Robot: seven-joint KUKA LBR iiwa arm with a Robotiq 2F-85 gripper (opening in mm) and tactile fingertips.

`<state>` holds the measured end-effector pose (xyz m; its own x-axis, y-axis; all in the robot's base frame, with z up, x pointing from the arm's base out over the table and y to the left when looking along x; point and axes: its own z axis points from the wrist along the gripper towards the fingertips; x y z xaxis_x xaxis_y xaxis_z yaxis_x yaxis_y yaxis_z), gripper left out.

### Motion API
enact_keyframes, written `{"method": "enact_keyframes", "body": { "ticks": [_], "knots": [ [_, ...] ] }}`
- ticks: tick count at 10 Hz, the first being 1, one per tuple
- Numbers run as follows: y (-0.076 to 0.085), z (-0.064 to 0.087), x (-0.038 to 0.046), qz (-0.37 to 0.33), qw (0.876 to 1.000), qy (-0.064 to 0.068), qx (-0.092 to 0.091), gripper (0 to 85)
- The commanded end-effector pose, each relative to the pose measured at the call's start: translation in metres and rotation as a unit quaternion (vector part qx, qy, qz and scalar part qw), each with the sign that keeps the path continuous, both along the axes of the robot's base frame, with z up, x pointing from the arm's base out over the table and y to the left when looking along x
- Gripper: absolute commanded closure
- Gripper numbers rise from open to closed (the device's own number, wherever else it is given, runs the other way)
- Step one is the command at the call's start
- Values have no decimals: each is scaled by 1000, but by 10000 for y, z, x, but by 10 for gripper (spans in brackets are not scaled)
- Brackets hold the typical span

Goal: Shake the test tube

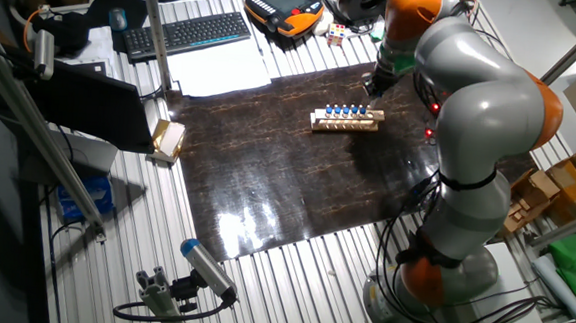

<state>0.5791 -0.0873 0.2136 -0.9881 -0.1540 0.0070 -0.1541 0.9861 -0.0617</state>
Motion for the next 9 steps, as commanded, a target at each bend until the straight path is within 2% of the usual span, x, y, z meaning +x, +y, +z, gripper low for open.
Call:
{"method": "enact_keyframes", "body": {
  "ticks": [1,6,9],
  "knots": [
    [-15,-42,1,4,1000,-3,0,800],
    [-105,-193,-31,8,1000,-6,13,803],
    [-115,-321,-73,10,1000,-15,16,800]
  ]
}}
